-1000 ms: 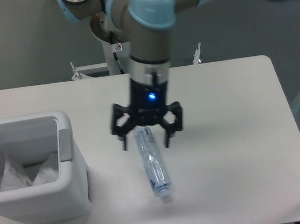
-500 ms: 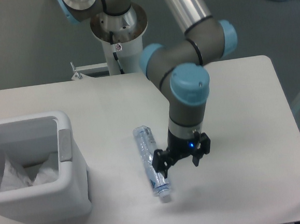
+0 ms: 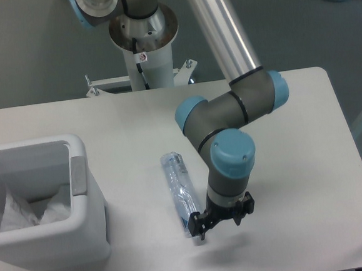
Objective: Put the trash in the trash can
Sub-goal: 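Move the gripper over the clear plastic bottle and lower it, then close the gripper on the bottle's cap end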
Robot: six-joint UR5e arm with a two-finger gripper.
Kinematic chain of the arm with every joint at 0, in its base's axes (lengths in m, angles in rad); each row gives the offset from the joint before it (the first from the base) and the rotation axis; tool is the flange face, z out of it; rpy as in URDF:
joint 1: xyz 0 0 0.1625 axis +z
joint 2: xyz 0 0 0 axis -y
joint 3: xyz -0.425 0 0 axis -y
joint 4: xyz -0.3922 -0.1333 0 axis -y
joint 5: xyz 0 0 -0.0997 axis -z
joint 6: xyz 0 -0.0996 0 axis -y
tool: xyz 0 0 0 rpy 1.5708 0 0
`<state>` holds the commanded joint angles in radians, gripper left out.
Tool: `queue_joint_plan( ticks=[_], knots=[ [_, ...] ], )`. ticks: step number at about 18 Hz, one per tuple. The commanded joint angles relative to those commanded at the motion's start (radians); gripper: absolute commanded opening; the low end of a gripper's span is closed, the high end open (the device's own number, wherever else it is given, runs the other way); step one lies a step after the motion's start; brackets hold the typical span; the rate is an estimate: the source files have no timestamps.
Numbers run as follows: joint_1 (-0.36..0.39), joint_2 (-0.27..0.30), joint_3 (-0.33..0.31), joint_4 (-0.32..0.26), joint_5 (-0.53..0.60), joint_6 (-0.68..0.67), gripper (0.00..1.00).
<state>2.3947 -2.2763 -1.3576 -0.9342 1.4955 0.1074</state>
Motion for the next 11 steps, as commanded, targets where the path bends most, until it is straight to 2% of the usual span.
queue_joint_plan(
  ticks=[3, 11],
  knots=[
    [-0.025, -0.008, 0.002, 0.000, 0.022, 0.002, 1.00],
    [-0.032, -0.019, -0.012, 0.003, 0.025, 0.002, 1.00]
  ],
)
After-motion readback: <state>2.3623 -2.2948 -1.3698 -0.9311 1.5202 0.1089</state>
